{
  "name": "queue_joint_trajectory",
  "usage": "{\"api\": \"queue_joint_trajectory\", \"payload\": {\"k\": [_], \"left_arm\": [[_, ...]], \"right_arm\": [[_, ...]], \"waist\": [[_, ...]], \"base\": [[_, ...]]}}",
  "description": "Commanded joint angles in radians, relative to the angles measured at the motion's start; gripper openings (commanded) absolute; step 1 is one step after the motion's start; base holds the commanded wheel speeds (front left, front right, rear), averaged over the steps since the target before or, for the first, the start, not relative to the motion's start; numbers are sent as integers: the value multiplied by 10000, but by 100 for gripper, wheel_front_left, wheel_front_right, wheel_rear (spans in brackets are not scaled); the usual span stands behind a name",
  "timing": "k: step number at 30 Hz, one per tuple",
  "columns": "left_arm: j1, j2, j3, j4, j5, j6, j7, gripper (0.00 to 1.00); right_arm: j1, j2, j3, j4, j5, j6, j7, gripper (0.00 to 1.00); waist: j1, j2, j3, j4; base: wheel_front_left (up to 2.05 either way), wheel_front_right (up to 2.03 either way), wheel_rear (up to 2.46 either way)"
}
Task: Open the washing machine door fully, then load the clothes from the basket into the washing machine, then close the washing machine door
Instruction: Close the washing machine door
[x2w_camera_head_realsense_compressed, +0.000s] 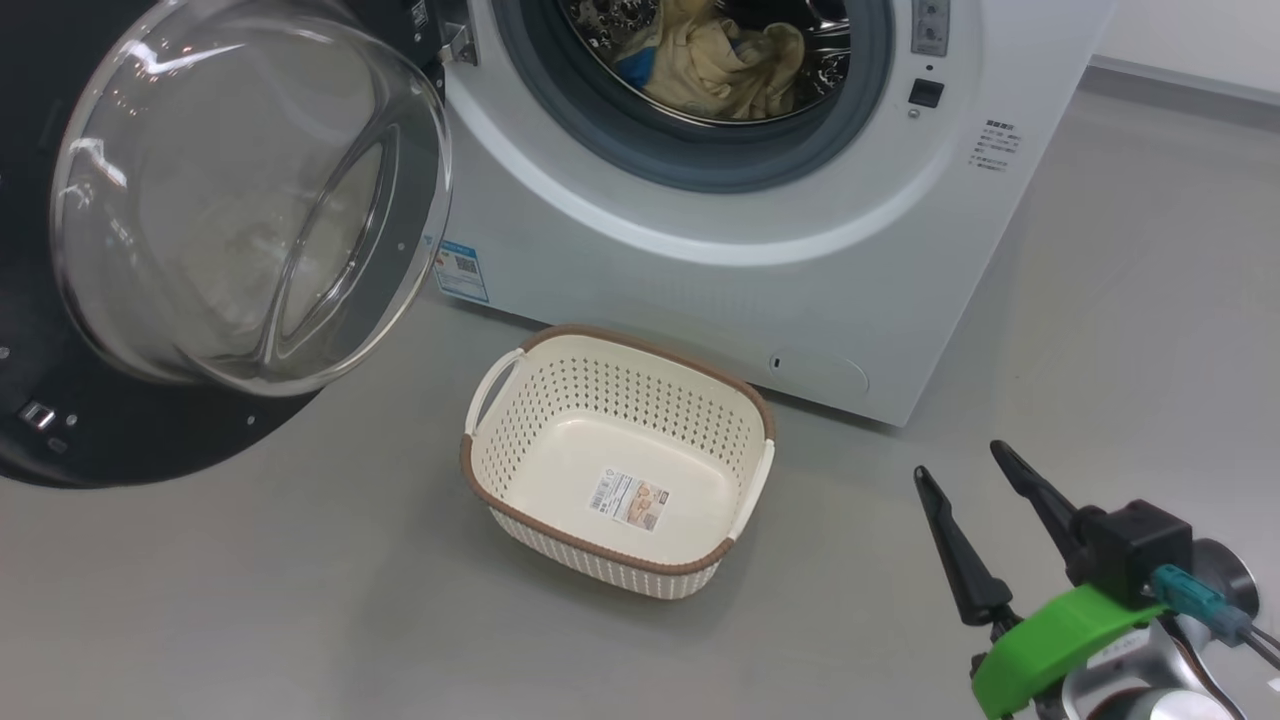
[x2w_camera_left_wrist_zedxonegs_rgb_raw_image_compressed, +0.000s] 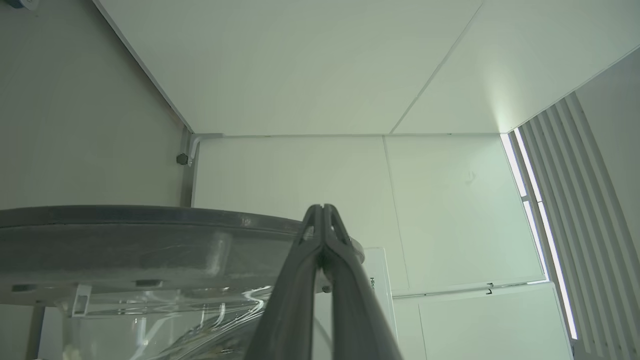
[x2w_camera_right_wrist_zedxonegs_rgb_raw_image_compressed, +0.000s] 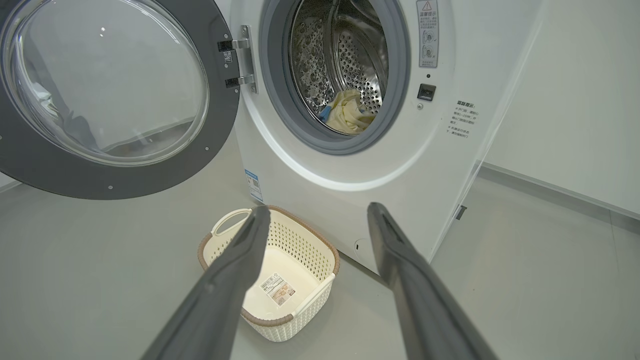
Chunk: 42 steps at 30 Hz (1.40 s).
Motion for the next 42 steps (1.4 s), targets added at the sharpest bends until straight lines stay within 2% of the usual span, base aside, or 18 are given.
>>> {"api": "queue_joint_trajectory", "payload": {"k": [1, 11, 20, 29, 42], "left_arm": [[-624, 594, 450, -161, 63, -72, 85, 0], [-1572, 1015, 966, 1852, 894, -73, -512, 0], [-2080, 1113, 1023, 2638, 1346, -74, -458, 0], [-2082, 1337, 708, 3563, 1911, -74, -133, 0], [-2290, 1564, 297, 4546, 2160, -74, 575, 0]], "right_arm": [[-234, -99, 258, -430, -91, -29, 39, 100], [-223, -275, 322, -727, -109, -29, 365, 100], [-313, -466, 432, -877, -40, -29, 568, 100], [-283, -559, 413, -968, 35, -29, 738, 100], [-261, -577, 516, -1012, 163, -29, 839, 100]], "waist": [[1, 0, -7, -69], [1, 0, 162, -654], [1, 0, 375, -1090], [1, 0, 348, -1324], [1, 0, 225, -1440]], "base": [[0, 0, 0], [0, 0, 0], [0, 0, 0], [0, 0, 0], [0, 0, 0]]}}
